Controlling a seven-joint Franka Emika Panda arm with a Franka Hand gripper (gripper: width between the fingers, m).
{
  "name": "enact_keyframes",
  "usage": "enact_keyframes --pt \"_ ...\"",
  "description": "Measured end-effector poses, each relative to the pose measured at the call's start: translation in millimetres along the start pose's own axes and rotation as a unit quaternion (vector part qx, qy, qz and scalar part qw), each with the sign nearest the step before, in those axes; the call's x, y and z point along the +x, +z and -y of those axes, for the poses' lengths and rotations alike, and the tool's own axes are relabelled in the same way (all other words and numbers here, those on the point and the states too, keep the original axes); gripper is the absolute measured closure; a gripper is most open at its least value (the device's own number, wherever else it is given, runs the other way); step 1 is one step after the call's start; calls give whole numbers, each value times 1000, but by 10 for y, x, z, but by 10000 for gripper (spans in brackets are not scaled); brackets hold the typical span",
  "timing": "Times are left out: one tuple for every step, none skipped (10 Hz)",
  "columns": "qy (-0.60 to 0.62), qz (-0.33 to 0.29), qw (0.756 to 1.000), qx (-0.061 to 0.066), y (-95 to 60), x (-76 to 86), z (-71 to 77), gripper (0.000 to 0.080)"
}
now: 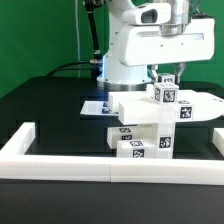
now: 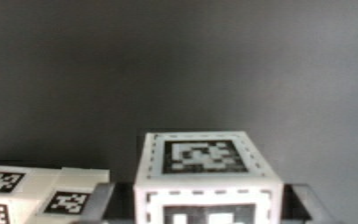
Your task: Assemble chair
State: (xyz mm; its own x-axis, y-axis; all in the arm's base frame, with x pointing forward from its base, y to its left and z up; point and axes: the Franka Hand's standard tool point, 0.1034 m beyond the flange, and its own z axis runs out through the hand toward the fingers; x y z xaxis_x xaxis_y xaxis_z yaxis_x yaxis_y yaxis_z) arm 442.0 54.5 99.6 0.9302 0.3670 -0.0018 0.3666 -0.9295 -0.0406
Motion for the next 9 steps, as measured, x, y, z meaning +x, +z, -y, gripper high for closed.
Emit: enact_keyframes --pt "-4 -8 1000 -1 -123 136 -163 519" --pt "-8 -5 1000 2 -199 240 -274 519" --pt "-6 -1 1000 4 -249 350 -353 519" --pt "-6 -4 1000 2 -231 352 -348 519" --pt "-6 -3 1000 2 -224 341 -348 519" --pt "-6 -3 1000 2 -224 340 -350 519" --pt "-5 -3 1000 2 -223 339 -351 519" --pt "-6 -3 1000 2 -229 344 -356 519" --pt "-8 -2 1000 2 -273 386 -387 519"
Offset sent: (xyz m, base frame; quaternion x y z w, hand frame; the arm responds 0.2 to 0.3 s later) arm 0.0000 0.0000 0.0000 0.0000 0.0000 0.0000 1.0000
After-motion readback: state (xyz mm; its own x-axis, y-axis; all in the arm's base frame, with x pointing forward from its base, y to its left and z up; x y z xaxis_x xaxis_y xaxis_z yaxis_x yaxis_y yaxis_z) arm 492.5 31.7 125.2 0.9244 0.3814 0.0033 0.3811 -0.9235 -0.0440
